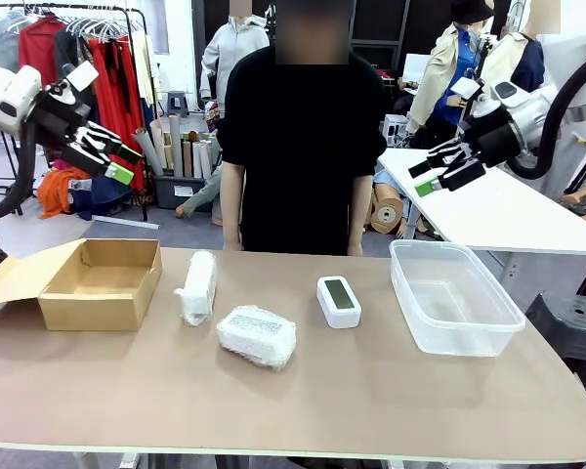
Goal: Separate and place wrapped and unwrapped clocks.
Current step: Pick up the Digital clock indicated by the person.
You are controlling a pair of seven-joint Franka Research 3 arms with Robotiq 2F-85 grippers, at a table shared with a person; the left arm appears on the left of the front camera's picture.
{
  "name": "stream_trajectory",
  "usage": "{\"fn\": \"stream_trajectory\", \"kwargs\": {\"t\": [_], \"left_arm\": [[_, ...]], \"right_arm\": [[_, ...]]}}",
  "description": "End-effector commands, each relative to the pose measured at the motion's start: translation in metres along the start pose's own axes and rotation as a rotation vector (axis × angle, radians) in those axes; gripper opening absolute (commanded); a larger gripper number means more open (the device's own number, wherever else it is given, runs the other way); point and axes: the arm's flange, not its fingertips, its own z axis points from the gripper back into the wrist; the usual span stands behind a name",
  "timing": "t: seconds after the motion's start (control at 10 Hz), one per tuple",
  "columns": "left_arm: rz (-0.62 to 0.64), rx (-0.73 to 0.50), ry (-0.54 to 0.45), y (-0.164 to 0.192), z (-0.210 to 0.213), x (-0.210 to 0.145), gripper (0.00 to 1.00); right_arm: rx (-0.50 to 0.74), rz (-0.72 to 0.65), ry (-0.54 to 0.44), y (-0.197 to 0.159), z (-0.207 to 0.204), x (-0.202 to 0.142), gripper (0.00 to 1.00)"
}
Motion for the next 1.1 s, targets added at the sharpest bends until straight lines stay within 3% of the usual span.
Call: {"fn": "stream_trajectory", "kwargs": {"t": [0.0, 1.0], "left_arm": [[-0.003, 0.010, 0.000, -0.0004, 0.0018, 0.0019, 1.00], [-0.003, 0.010, 0.000, -0.0004, 0.0018, 0.0019, 1.00]], "right_arm": [[0.001, 0.005, 0.000, 0.0004, -0.0002, 0.0002, 1.00], [0.001, 0.005, 0.000, 0.0004, -0.0002, 0.0002, 1.00]]}}
